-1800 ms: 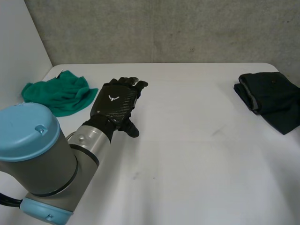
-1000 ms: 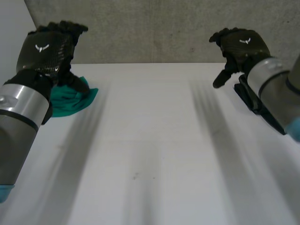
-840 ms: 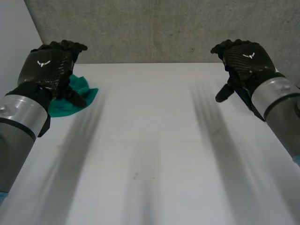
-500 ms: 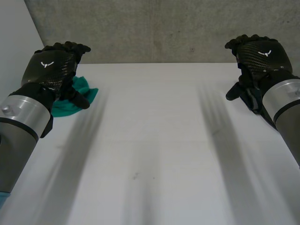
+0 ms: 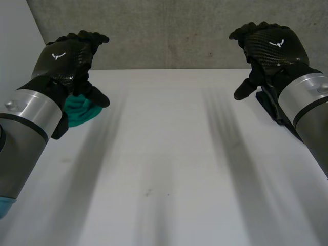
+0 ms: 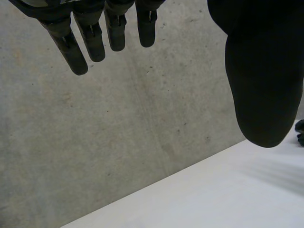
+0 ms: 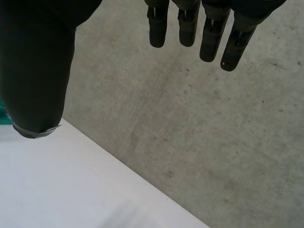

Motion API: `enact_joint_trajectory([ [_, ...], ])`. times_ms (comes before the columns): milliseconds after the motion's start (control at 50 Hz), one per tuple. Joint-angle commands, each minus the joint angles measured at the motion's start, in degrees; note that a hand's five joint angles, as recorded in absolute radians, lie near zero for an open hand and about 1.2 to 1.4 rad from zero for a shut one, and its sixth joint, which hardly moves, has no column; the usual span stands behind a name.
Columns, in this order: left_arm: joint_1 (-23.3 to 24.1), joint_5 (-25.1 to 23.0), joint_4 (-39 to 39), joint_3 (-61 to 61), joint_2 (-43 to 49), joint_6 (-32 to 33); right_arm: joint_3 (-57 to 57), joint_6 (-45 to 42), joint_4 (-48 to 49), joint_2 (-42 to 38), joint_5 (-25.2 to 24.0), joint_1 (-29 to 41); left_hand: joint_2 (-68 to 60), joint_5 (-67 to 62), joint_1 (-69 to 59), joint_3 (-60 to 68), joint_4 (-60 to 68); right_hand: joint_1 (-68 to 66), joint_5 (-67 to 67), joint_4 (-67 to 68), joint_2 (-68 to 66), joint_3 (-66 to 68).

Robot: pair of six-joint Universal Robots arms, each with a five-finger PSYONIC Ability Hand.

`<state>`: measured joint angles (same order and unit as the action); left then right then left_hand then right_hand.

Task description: Fold the laundry.

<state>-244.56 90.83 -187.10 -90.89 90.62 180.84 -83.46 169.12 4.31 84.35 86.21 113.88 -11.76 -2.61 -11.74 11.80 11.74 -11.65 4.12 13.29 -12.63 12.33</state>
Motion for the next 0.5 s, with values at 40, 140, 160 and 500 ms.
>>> enact_joint_trajectory([
  [40, 2.33, -0.03, -5.19, -1.13, -2.02, -2.42, -0.21, 0.07, -4.39, 1.17, -1.57, 1.96, 1.55, 2.4, 1.52, -1.59, -1.53, 1.65, -4.12, -3.29, 2.63, -2.33],
  [140, 2.07, -0.39, -10.12, -3.94, -2.82, -2.68, -4.41, -0.37, -4.84, 1.7, -1.75, 1.87, 1.55, 2.4, 1.52, -1.59, -1.53, 1.65, -4.12, -3.29, 2.63, -2.33],
  [160, 2.42, -0.56, -11.08, -4.99, -2.65, -2.68, -5.04, -0.55, -4.31, 1.7, -1.66, 1.7, 1.55, 2.4, 1.52, -1.59, -1.53, 1.65, -4.12, -3.29, 2.63, -2.33],
  [500, 2.42, -1.0, -13.38, -7.11, 4.21, -2.51, -7.94, -0.81, 2.9, 1.52, -4.47, -1.91, 1.76, 2.61, 1.74, -1.8, -1.74, 1.65, -4.12, -3.29, 2.63, -2.33],
])
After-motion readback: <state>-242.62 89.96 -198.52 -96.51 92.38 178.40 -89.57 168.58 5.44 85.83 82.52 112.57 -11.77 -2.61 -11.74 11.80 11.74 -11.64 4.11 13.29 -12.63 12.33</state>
